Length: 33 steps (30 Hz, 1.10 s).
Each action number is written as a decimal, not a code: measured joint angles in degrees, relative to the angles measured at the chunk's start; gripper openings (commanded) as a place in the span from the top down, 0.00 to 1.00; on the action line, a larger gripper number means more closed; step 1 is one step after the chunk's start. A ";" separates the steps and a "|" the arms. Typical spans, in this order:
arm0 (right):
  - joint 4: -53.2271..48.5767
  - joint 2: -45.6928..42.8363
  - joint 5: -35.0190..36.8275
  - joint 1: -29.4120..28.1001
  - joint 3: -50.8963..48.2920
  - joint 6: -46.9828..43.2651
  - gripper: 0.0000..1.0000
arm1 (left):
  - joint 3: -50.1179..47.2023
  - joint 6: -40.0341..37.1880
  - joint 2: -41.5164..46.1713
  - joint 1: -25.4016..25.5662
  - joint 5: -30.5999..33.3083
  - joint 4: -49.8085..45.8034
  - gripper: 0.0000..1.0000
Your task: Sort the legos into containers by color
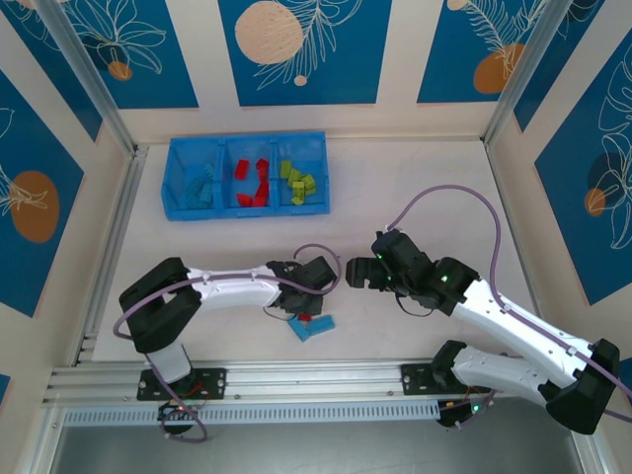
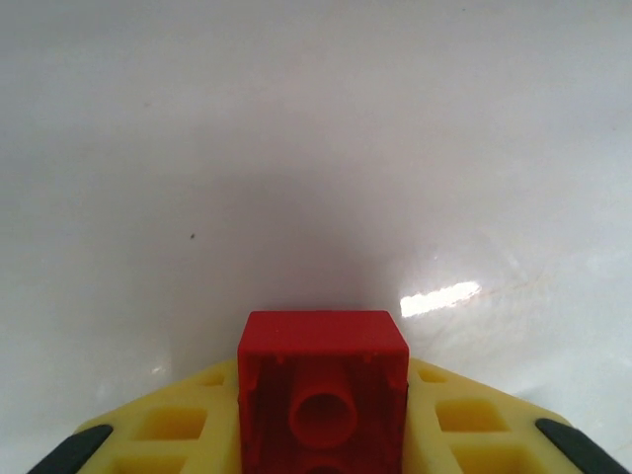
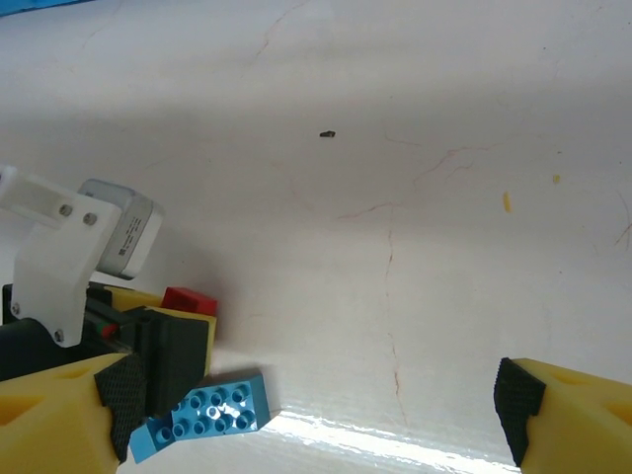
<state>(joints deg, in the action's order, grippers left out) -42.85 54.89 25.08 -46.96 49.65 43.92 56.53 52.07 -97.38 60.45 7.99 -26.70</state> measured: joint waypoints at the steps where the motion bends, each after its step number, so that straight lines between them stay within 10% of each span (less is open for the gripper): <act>1: 0.00 -0.04 -0.02 0.00 0.00 0.00 0.06 | -0.02 -0.13 0.59 0.00 0.09 -0.39 0.77; 17: 5.70 -4.98 -7.13 -0.07 -1.84 -1.03 0.06 | 7.39 -16.15 12.52 -25.88 9.29 4.48 0.75; 25: 4.31 -7.45 -7.06 -0.22 -2.36 -0.33 0.06 | 27.89 -21.18 -2.64 -38.38 9.97 5.62 0.73; 33: 2.08 -9.64 -6.82 -0.22 -2.56 0.02 0.06 | 44.13 -22.16 -19.71 -45.27 2.54 0.70 0.50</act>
<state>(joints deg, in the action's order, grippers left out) -40.77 45.25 18.26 -47.18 47.09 43.94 100.66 29.91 -117.10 15.18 10.52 -26.00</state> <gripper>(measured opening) 0.939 0.481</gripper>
